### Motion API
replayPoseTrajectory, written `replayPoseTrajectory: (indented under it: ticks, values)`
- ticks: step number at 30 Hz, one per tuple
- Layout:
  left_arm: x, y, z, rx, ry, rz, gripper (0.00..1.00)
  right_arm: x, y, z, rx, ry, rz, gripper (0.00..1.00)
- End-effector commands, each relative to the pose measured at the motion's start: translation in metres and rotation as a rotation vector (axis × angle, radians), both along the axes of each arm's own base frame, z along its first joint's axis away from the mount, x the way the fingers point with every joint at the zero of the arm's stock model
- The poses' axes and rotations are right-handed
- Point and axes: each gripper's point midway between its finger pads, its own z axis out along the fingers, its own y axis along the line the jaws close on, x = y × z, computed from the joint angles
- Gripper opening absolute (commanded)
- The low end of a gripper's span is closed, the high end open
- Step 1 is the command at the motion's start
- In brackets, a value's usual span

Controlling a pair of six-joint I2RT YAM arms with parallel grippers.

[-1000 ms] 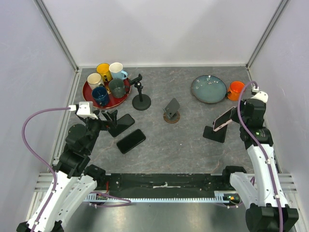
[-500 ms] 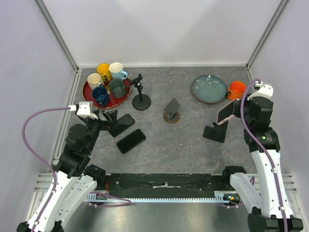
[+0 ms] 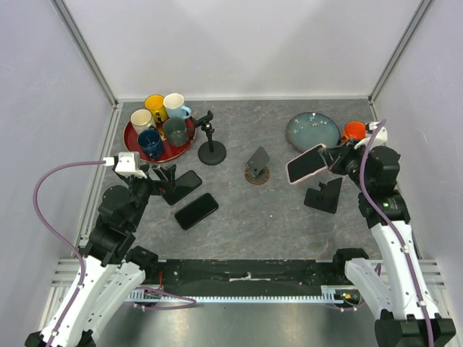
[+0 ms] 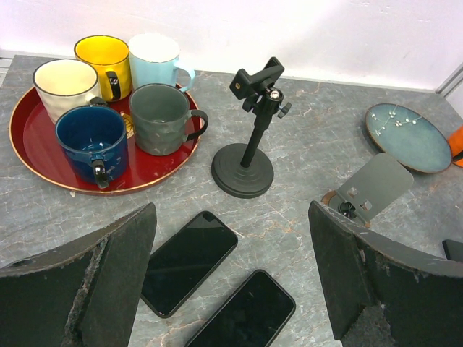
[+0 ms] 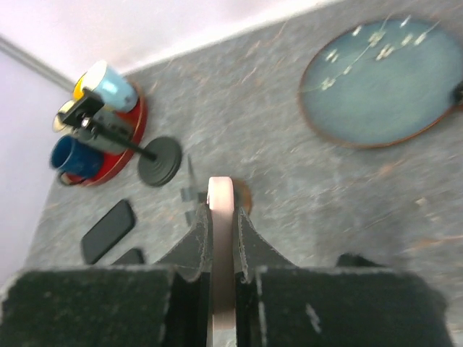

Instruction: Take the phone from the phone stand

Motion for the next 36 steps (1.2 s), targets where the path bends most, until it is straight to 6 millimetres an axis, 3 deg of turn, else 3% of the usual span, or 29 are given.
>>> replayPoseTrajectory:
  ticks: [1, 2, 3, 4, 6, 7, 9, 10, 12, 13, 15, 16, 18, 19, 21, 23, 24, 25, 27, 28, 30, 36]
  values:
    - [0.001, -0.001, 0.011, -0.043, -0.04, 0.001, 0.92, 0.0, 0.052, 0.011, 0.27, -0.076, 0.206, 0.0]
    - [0.001, -0.001, 0.011, -0.042, -0.041, 0.002, 0.92, -0.001, 0.058, 0.007, 0.298, -0.071, 0.221, 0.0]
    - [0.001, 0.0, 0.012, -0.044, -0.041, 0.005, 0.92, -0.003, 0.064, -0.011, 0.334, -0.02, 0.228, 0.0]
    - [0.001, -0.001, 0.011, -0.043, -0.04, 0.004, 0.92, -0.005, 0.076, -0.006, 0.341, -0.054, 0.263, 0.0]
    - [0.001, 0.0, 0.011, -0.043, -0.04, 0.007, 0.92, -0.008, 0.089, -0.024, 0.348, -0.017, 0.282, 0.0]
    - [0.002, 0.0, 0.011, -0.041, -0.04, 0.007, 0.92, -0.014, 0.105, -0.026, 0.364, -0.014, 0.328, 0.0]
    - [0.002, 0.0, 0.011, -0.041, -0.039, 0.008, 0.92, -0.017, 0.117, -0.049, 0.393, 0.03, 0.338, 0.0]
    - [0.002, 0.0, 0.011, -0.041, -0.04, 0.01, 0.92, -0.024, 0.133, -0.046, 0.436, 0.02, 0.38, 0.0]
    - [0.002, 0.001, 0.01, -0.038, -0.036, 0.013, 0.92, -0.025, 0.143, -0.068, 0.455, 0.052, 0.373, 0.0]
    - [0.002, 0.001, 0.01, -0.038, -0.038, 0.013, 0.92, -0.032, 0.157, -0.066, 0.469, 0.037, 0.412, 0.0]
    - [0.002, 0.002, 0.01, -0.039, -0.039, 0.016, 0.92, -0.033, 0.169, -0.086, 0.46, 0.077, 0.409, 0.0]
    - [0.002, 0.001, 0.01, -0.038, -0.036, 0.016, 0.92, -0.038, 0.185, -0.093, 0.459, 0.088, 0.447, 0.0]
    - [0.002, 0.002, 0.01, -0.036, -0.037, 0.017, 0.92, -0.047, 0.204, -0.094, 0.493, 0.074, 0.487, 0.0]
    - [0.002, 0.002, 0.01, -0.036, -0.037, 0.016, 0.92, -0.048, 0.212, -0.107, 0.492, 0.104, 0.494, 0.0]
    - [0.002, 0.002, 0.01, -0.037, -0.04, 0.019, 0.92, -0.051, 0.225, -0.104, 0.529, 0.086, 0.517, 0.0]
    - [0.001, 0.002, 0.011, -0.039, -0.042, 0.019, 0.92, -0.056, 0.239, -0.12, 0.529, 0.119, 0.526, 0.0]
    - [0.001, 0.003, 0.012, -0.039, -0.044, 0.019, 0.92, -0.061, 0.246, -0.112, 0.572, 0.101, 0.55, 0.0]
    - [0.001, 0.003, 0.011, -0.039, -0.042, 0.019, 0.92, -0.061, 0.251, -0.123, 0.573, 0.125, 0.546, 0.0]
    - [0.001, 0.003, 0.011, -0.038, -0.041, 0.019, 0.92, -0.067, 0.265, -0.118, 0.614, 0.122, 0.578, 0.0]
    - [0.001, 0.003, 0.012, -0.039, -0.044, 0.019, 0.92, -0.067, 0.271, -0.13, 0.603, 0.148, 0.576, 0.0]
    - [0.001, 0.003, 0.011, -0.039, -0.044, 0.022, 0.92, -0.074, 0.282, -0.128, 0.629, 0.143, 0.601, 0.0]
    - [0.001, 0.004, 0.012, -0.041, -0.048, 0.023, 0.92, -0.081, 0.301, -0.153, 0.639, 0.194, 0.615, 0.0]
